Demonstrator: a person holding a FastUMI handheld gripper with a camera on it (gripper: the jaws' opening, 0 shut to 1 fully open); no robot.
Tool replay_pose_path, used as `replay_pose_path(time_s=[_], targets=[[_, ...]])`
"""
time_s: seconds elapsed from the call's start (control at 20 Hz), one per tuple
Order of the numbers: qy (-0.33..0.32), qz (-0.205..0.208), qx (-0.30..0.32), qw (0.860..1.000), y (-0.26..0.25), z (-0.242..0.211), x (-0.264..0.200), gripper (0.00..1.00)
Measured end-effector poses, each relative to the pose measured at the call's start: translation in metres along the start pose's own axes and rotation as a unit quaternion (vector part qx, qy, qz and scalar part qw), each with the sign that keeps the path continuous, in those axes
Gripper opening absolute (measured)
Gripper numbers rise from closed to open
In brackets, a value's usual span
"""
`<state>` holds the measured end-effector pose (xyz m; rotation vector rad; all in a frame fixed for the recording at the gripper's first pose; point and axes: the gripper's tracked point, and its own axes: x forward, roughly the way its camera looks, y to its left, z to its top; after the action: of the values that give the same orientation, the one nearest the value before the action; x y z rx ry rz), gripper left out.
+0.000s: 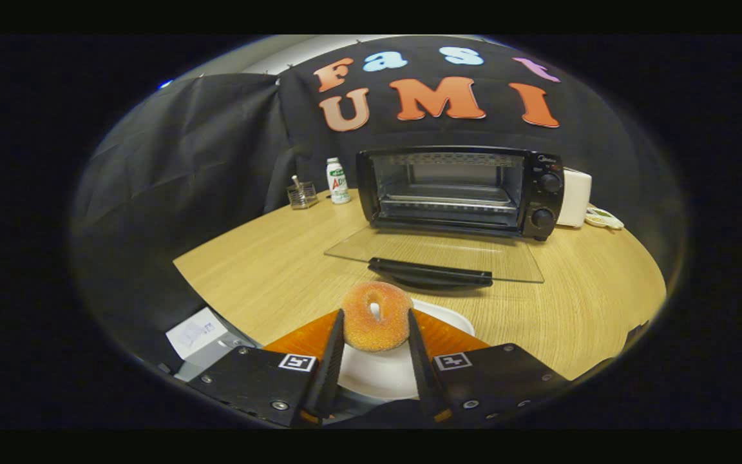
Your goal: Open the toaster oven, put the food inside, and close the toaster oven door.
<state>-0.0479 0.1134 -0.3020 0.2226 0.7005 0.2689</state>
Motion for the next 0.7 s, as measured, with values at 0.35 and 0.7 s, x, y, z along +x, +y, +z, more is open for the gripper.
replay_pose_path(time_s=[0.35, 0.7], targets=[[-0.065, 0.034, 0.165, 0.984, -0.001, 0.077, 0.029, 0.52], [-0.110, 0.010, 0.233, 0.966, -0.031, 0.134, 0.082, 0.52]])
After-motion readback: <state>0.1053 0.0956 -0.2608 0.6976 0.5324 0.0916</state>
